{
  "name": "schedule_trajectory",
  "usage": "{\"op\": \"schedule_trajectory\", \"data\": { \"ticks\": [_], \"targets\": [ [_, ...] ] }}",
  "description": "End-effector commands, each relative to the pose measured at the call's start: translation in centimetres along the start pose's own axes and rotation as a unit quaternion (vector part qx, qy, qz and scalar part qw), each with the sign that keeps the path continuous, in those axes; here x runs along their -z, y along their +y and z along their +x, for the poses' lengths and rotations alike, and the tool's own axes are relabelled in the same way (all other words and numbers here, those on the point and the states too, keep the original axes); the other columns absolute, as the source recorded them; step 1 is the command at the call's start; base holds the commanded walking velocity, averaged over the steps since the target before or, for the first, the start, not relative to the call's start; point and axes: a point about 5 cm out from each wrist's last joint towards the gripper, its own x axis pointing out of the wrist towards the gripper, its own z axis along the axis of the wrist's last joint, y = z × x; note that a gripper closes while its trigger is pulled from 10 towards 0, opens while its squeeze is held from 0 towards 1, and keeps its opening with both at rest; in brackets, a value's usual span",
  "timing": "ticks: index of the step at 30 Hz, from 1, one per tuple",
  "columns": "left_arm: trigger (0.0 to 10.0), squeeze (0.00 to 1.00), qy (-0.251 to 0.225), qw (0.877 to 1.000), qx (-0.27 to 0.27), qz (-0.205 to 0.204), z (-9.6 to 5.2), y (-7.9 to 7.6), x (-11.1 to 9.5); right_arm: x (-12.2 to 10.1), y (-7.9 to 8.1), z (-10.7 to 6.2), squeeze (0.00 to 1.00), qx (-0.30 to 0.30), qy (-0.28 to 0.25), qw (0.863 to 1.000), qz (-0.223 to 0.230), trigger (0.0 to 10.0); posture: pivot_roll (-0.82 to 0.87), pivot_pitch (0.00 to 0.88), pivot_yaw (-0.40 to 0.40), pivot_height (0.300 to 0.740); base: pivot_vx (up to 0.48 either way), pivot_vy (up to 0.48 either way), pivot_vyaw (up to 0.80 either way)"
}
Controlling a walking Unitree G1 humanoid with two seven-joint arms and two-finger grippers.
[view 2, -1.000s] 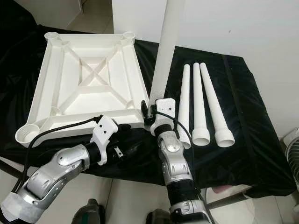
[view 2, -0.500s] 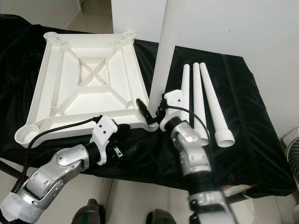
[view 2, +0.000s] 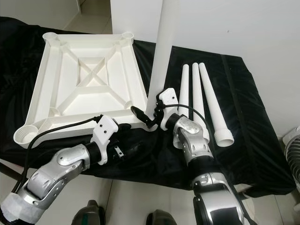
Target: Building children table
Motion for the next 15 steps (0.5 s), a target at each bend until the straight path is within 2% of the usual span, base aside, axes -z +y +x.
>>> {"op": "schedule_trajectory", "data": {
  "ticks": [1,2,3,4,5,6,7,15],
  "targets": [
    [10.0,0.00,0.000,0.999,0.041,0.004,0.0,-0.6,-0.1,0.3,-0.4,0.2,0.00,-0.006,0.016,1.000,-0.008,9.6,0.08,0.008,-0.049,0.740,0.000,0.000,0.00],
    [10.0,0.00,0.001,0.999,0.037,0.004,0.0,-0.6,-0.1,0.5,-0.6,0.2,0.00,-0.007,0.020,1.000,-0.005,8.9,0.08,0.007,-0.049,0.740,0.000,0.000,0.00],
    [10.0,0.00,0.001,0.999,0.037,0.004,0.0,-0.6,-0.1,0.5,-0.6,0.2,0.00,-0.007,0.020,1.000,-0.005,8.9,0.08,0.007,-0.049,0.740,0.000,0.000,0.00],
    [10.0,0.00,0.002,0.999,0.035,0.004,0.0,-0.6,-0.1,0.6,-0.9,0.2,0.00,-0.006,0.024,1.000,-0.003,4.9,0.08,0.007,-0.048,0.740,0.000,0.000,0.00],
    [10.0,0.00,0.002,0.999,0.035,0.004,0.0,-0.6,-0.1,0.6,-0.9,0.2,0.00,-0.006,0.024,1.000,-0.003,4.9,0.08,0.007,-0.048,0.740,0.000,0.000,0.00],
    [10.0,0.00,0.003,0.999,0.034,0.005,0.0,-0.5,-0.1,0.7,-1.0,0.1,0.00,-0.003,0.028,1.000,-0.005,3.6,0.09,0.006,-0.047,0.740,0.000,0.000,0.00],
    [10.0,0.00,0.005,0.999,0.033,0.005,0.0,-0.5,-0.1,0.8,-1.2,0.1,0.00,0.000,0.030,1.000,-0.004,0.0,0.09,0.008,-0.047,0.740,0.000,0.000,0.00],
    [10.0,0.00,0.008,0.999,0.032,0.004,-0.1,-0.7,0.0,1.2,-1.6,-0.3,0.00,-0.004,0.038,0.999,-0.006,0.0,0.08,0.012,-0.049,0.740,0.000,0.000,0.00]
  ]
}}
